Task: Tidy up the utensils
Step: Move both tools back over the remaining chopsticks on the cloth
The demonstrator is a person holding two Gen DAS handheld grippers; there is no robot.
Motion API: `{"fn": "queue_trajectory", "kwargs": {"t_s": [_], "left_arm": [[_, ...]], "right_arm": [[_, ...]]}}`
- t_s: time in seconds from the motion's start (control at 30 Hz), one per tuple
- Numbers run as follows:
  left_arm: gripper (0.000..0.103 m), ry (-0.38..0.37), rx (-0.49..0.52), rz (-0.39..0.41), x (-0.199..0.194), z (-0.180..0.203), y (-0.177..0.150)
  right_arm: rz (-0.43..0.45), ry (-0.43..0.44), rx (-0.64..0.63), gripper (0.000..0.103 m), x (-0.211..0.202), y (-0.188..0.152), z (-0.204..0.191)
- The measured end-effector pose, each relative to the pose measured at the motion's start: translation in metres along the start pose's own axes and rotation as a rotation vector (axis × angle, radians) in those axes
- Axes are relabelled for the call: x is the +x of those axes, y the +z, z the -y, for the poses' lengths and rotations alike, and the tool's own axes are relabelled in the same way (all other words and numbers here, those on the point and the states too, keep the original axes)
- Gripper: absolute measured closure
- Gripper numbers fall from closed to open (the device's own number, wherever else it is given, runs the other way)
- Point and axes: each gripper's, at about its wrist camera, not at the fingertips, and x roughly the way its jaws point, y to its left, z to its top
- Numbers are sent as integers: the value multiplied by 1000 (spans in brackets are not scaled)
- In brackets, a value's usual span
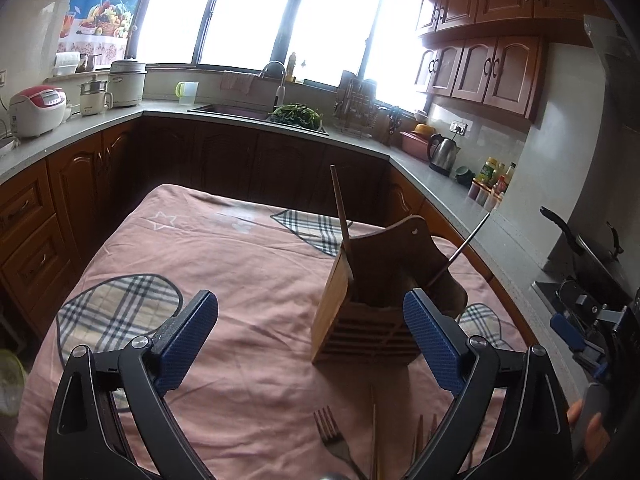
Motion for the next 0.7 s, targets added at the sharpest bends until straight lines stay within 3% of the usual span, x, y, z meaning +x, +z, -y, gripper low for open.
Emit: {"fn": "queue_trajectory", "kwargs": {"t_s": [0.4, 0.7], "left_arm": [[7, -27, 23, -78, -39, -2, -51], [7, -38, 42, -107, -55, 2, -73]], "right_arm": [[-38, -50, -8, 6, -66, -52, 6], [-63, -84, -33, 6, -92, -76, 10]]}}
